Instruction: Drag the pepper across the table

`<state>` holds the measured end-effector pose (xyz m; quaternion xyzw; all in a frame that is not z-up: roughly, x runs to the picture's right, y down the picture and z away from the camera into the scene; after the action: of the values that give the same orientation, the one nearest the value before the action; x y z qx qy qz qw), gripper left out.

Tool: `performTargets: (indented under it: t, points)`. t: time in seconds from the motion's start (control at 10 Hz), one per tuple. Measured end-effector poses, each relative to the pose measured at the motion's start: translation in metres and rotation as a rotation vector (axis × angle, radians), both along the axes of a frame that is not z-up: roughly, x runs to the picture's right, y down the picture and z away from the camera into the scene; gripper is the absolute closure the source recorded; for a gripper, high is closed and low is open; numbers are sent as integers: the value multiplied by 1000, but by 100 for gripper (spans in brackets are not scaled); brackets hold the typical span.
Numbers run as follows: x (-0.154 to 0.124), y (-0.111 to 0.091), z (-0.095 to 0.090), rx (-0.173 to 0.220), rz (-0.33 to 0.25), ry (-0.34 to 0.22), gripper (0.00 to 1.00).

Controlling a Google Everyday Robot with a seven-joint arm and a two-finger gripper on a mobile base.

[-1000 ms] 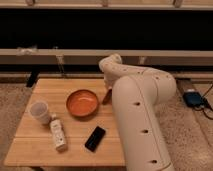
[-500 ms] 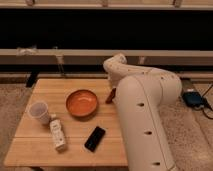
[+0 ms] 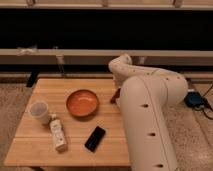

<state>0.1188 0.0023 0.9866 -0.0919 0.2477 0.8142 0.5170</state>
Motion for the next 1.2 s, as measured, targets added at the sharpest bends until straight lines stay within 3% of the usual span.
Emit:
performTargets:
  t: [0.6,0.9,1.2]
  points:
    - [30,2,0,20,39,79,98]
    - [39,2,0,44,57,119,73]
    - [49,-1,-1,68,86,146,40]
